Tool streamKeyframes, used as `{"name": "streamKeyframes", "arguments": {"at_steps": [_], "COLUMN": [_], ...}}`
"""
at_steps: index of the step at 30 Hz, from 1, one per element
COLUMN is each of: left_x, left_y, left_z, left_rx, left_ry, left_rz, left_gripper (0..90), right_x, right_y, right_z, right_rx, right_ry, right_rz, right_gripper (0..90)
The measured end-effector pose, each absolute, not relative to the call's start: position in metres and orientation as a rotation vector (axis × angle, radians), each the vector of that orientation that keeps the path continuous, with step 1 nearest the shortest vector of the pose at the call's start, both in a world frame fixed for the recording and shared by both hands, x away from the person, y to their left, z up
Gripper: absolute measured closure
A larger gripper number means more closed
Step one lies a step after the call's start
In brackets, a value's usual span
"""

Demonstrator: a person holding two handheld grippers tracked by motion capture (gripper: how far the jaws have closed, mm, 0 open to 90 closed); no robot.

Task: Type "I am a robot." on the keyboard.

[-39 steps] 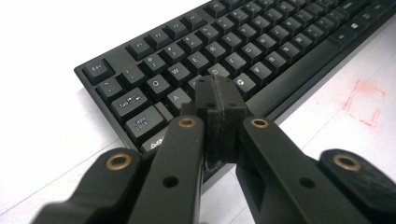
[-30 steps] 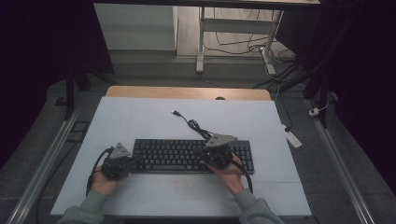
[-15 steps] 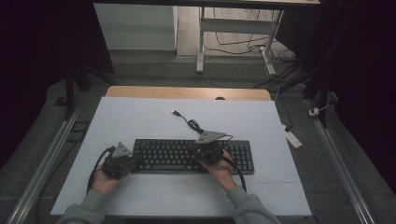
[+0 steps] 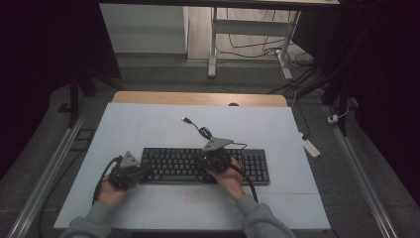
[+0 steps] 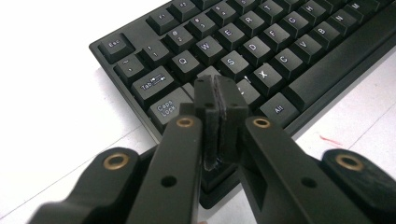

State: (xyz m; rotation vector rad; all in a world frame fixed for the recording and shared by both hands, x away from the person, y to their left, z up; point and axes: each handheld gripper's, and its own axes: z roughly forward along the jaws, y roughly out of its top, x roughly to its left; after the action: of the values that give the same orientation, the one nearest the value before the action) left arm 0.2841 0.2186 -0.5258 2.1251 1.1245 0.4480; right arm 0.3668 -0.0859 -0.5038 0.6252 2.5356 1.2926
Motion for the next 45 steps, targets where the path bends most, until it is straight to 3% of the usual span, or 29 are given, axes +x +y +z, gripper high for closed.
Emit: {"name": "streamKeyframes", "arguments": {"at_steps": [45], "left_x": [0.282], "left_y": [0.218], "left_z": [-0.526], "left_rx": [2.113], "left_ry": [1.124], "left_rz": [0.453], "left_gripper": [88.6], "right_x": [0.376], "right_y": [-0.066], "right_z": [-0.512], "right_rx": [0.615], "right_ry": [2.561], "right_rz": [1.241], "right_gripper": [89.7]}}
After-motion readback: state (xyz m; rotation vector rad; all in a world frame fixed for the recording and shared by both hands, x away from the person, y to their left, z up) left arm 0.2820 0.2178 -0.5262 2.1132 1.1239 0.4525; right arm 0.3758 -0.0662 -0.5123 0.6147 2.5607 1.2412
